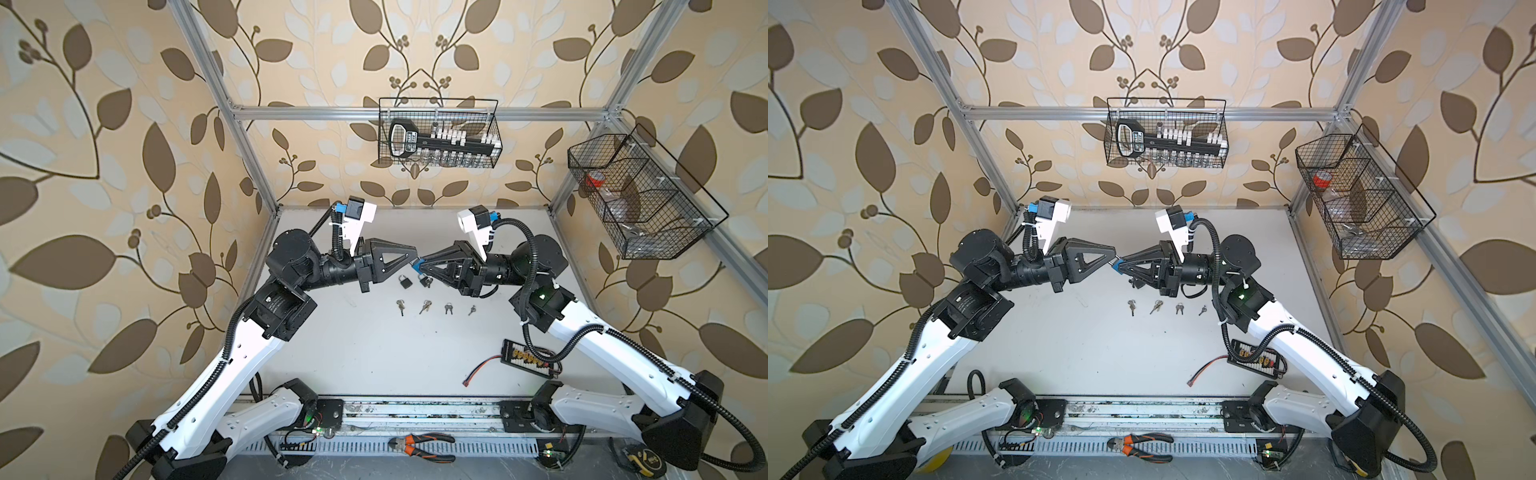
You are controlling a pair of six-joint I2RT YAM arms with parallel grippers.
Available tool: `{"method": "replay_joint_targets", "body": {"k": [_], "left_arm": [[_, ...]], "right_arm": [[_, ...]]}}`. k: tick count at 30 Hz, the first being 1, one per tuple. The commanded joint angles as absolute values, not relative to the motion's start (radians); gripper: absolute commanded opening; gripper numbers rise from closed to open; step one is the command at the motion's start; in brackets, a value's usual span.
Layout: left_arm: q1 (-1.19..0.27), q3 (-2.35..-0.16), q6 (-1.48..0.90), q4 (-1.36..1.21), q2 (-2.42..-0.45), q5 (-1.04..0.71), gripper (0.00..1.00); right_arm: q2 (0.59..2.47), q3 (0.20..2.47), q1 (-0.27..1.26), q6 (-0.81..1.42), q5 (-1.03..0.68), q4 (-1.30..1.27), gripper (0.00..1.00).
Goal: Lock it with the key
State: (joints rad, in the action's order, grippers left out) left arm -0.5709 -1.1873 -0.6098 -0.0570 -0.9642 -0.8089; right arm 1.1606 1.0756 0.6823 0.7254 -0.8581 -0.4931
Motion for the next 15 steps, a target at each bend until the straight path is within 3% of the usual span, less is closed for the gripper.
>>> {"method": "replay_joint_targets", "body": {"k": [1, 15], "left_arm": [[-0.594, -1.157, -0.631, -0.099, -0.96, -0.817, 0.0], [-0.673, -1.077, -0.636, -0.121, -0.946, -0.767, 0.0]], "right_arm": [[1.165, 1.122, 0.69, 0.727, -0.856, -0.555, 0.0], [1.177, 1.152, 0.69, 0.716, -0.769, -0.538, 0.0]]}}
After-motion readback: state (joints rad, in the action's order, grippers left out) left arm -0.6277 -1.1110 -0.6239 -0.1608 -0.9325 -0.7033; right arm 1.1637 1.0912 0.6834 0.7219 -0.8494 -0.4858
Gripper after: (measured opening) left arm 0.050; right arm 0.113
